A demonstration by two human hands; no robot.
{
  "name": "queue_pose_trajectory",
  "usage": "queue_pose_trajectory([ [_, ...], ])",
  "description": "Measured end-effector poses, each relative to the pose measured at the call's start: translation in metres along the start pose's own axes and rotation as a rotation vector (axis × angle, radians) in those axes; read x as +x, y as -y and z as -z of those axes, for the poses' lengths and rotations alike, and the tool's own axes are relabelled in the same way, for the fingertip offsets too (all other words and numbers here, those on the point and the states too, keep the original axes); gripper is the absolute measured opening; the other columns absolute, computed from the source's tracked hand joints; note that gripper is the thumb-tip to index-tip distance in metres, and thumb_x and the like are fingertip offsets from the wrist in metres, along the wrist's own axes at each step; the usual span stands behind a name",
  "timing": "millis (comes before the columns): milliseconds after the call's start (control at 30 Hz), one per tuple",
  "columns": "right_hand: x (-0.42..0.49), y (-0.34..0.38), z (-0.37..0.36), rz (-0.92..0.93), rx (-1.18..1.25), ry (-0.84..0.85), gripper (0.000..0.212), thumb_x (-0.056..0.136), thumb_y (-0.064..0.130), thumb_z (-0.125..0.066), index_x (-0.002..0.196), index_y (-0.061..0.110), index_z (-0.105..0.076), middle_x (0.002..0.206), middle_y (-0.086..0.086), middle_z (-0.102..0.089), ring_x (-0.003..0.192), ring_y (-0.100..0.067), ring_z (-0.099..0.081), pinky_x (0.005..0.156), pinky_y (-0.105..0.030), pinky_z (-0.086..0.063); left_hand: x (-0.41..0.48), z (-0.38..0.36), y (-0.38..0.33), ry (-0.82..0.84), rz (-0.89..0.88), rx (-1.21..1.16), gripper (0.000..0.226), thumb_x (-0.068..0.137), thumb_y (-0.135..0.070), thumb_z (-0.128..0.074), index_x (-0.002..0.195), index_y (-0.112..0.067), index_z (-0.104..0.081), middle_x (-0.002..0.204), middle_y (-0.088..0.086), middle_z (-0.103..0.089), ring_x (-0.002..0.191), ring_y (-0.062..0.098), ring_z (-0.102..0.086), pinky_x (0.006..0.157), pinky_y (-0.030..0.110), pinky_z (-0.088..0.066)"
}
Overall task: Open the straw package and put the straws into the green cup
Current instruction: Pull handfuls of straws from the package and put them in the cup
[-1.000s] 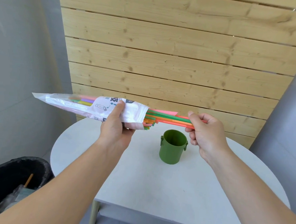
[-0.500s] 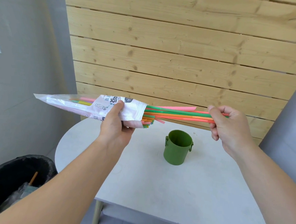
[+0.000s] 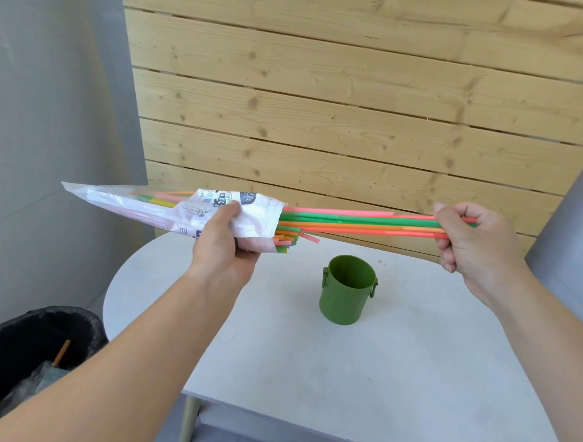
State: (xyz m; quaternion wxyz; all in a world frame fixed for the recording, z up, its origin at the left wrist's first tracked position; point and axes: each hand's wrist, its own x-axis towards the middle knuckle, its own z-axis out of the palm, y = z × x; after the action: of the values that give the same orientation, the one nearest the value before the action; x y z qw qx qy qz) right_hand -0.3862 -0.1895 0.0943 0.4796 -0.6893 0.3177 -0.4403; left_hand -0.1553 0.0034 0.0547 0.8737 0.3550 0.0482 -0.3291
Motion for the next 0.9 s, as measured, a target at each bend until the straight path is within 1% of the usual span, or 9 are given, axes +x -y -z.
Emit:
queue_pose_trajectory([
  [100, 0.004, 0.002, 0.008, 0.004, -0.013, -0.008, 0.028, 0.081, 0.042, -0.07, 0.059, 0.026, -0.065, 0.041, 0.006, -0.051, 0.03, -0.013, -0.036, 0.032, -0.022, -0.033, 0.001, -0.001, -0.001, 0.008, -0.015, -0.017, 0.022, 0.101, -0.012, -0.066, 0.122, -0.012, -0.063, 0.128, 0.01, -0.076, 0.102, 0.026, -0.078, 0.097, 0.055, -0.06],
  [200, 0.007, 0.005, 0.019, 0.013, -0.029, -0.011, 0.027, 0.081, 0.041, -0.07, 0.061, 0.024, -0.064, 0.04, 0.007, -0.05, 0.03, -0.012, -0.036, 0.031, -0.021, -0.032, 0.002, 0.0, -0.002, 0.033, -0.022, -0.029, 0.039, 0.102, -0.012, -0.063, 0.14, -0.008, -0.056, 0.136, 0.016, -0.072, 0.12, 0.035, -0.073, 0.104, 0.066, -0.053],
  [333, 0.011, 0.006, 0.033, 0.014, -0.062, -0.003, 0.025, 0.082, 0.041, -0.069, 0.062, 0.025, -0.067, 0.04, 0.007, -0.049, 0.029, -0.012, -0.036, 0.031, -0.021, -0.032, 0.003, 0.0, -0.004, 0.028, -0.017, -0.06, 0.04, 0.102, -0.012, -0.065, 0.141, -0.008, -0.057, 0.137, 0.014, -0.071, 0.123, 0.035, -0.072, 0.105, 0.067, -0.052],
  [467, 0.014, 0.004, 0.04, 0.014, -0.078, 0.02, 0.028, 0.082, 0.043, -0.069, 0.061, 0.025, -0.066, 0.04, 0.006, -0.049, 0.029, -0.013, -0.036, 0.032, -0.021, -0.032, 0.002, -0.001, 0.002, 0.036, 0.006, -0.045, 0.03, 0.103, -0.012, -0.064, 0.132, -0.009, -0.059, 0.135, 0.013, -0.071, 0.121, 0.036, -0.072, 0.096, 0.07, -0.055],
  [567, 0.014, 0.0, 0.043, 0.0, -0.096, 0.046, 0.03, 0.082, 0.044, -0.07, 0.059, 0.025, -0.065, 0.04, 0.006, -0.049, 0.029, -0.014, -0.036, 0.032, -0.021, -0.032, 0.003, 0.0, 0.007, 0.033, 0.013, -0.037, 0.024, 0.102, -0.012, -0.064, 0.126, -0.01, -0.06, 0.139, 0.014, -0.07, 0.123, 0.033, -0.072, 0.104, 0.064, -0.054],
  [667, 0.015, -0.002, 0.049, -0.003, -0.138, 0.061, 0.031, 0.082, 0.045, -0.07, 0.06, 0.024, -0.066, 0.04, 0.005, -0.05, 0.03, -0.012, -0.037, 0.031, -0.021, -0.032, 0.003, 0.0, 0.006, 0.02, 0.005, -0.033, 0.034, 0.101, -0.011, -0.065, 0.135, -0.008, -0.059, 0.139, 0.014, -0.07, 0.123, 0.034, -0.072, 0.105, 0.064, -0.054],
  [767, 0.019, 0.001, 0.058, 0.014, -0.191, 0.048, 0.029, 0.082, 0.044, -0.069, 0.061, 0.025, -0.067, 0.04, 0.005, -0.05, 0.03, -0.012, -0.037, 0.03, -0.02, -0.033, 0.004, 0.001, 0.004, 0.02, -0.007, -0.029, 0.032, 0.102, -0.012, -0.064, 0.133, -0.008, -0.059, 0.139, 0.014, -0.07, 0.123, 0.035, -0.072, 0.104, 0.067, -0.053],
  [800, 0.021, 0.003, 0.061, 0.017, -0.21, 0.042, 0.028, 0.083, 0.043, -0.069, 0.062, 0.024, -0.067, 0.04, 0.006, -0.051, 0.03, -0.012, -0.037, 0.03, -0.02, -0.032, 0.005, 0.002, 0.003, 0.019, -0.006, -0.035, 0.035, 0.102, -0.012, -0.064, 0.136, -0.007, -0.059, 0.139, 0.014, -0.07, 0.124, 0.035, -0.072, 0.105, 0.066, -0.053],
  [900, 0.027, 0.009, 0.072, 0.025, -0.284, 0.031, 0.03, 0.082, 0.041, -0.07, 0.068, 0.015, -0.066, 0.041, 0.005, -0.051, 0.03, -0.012, -0.036, 0.03, -0.019, -0.032, 0.003, 0.002, 0.002, 0.017, -0.007, -0.03, 0.043, 0.102, -0.012, -0.064, 0.144, -0.007, -0.055, 0.14, 0.015, -0.07, 0.124, 0.035, -0.071, 0.104, 0.066, -0.053],
])
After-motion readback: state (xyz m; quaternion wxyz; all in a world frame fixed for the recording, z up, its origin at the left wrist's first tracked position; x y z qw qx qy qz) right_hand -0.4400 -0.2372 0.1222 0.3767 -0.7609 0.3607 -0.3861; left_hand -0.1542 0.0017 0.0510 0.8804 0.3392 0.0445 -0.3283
